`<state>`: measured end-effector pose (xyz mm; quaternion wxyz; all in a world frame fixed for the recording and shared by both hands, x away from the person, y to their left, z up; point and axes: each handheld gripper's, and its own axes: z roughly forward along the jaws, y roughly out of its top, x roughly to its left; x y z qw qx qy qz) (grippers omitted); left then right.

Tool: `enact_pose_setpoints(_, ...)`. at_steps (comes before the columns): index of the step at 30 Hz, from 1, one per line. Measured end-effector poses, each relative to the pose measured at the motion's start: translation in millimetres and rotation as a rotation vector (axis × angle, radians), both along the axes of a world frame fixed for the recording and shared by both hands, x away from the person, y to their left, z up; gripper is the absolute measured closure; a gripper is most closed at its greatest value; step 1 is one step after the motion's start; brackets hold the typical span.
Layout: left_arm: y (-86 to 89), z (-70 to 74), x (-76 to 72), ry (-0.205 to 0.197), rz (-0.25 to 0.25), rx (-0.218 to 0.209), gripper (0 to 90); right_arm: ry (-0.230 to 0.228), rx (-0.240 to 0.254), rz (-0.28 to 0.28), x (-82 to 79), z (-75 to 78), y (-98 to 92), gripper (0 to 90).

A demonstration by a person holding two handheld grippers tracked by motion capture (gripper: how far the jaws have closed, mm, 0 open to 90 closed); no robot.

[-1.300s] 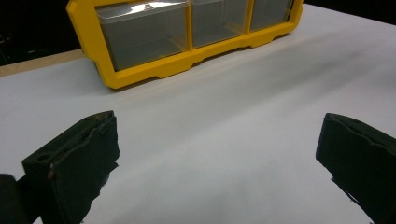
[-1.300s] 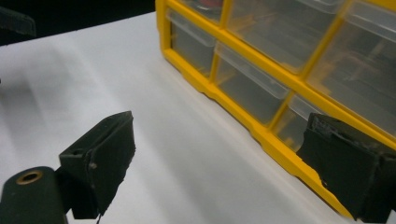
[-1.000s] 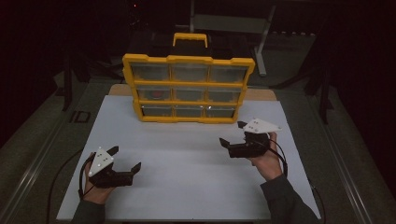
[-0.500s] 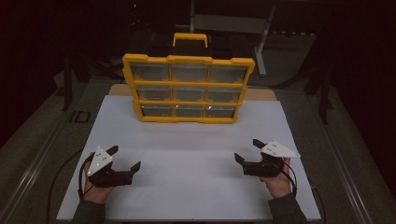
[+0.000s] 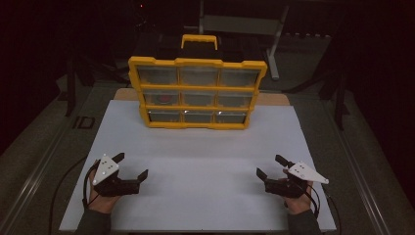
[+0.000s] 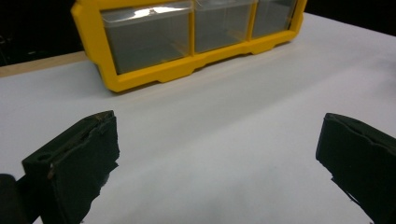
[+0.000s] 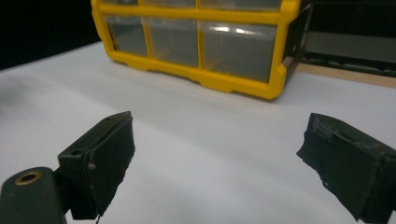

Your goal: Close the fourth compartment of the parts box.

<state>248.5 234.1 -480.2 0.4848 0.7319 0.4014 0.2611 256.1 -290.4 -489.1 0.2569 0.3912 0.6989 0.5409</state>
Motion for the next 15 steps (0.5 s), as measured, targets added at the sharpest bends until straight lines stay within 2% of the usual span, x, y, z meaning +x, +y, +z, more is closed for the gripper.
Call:
enact_pose_setpoints(3,1.1,0.7,-1.6,-0.009,0.007,-0.008,0.0,-0.015,0.013,-0.006,-2.8,1.3,-0.7,9.1)
enact_pose_setpoints(6,2.8,2.5,-4.4,-0.023,0.015,-0.020,0.0,-0.027,0.000,-0.016,-9.8,1.2,-2.3,9.1)
enact_pose_setpoints(15,2.5,2.2,-4.8,-0.019,0.019,-0.015,0.0,-0.031,-0.003,-0.013,-11.1,-0.1,-4.1,9.0)
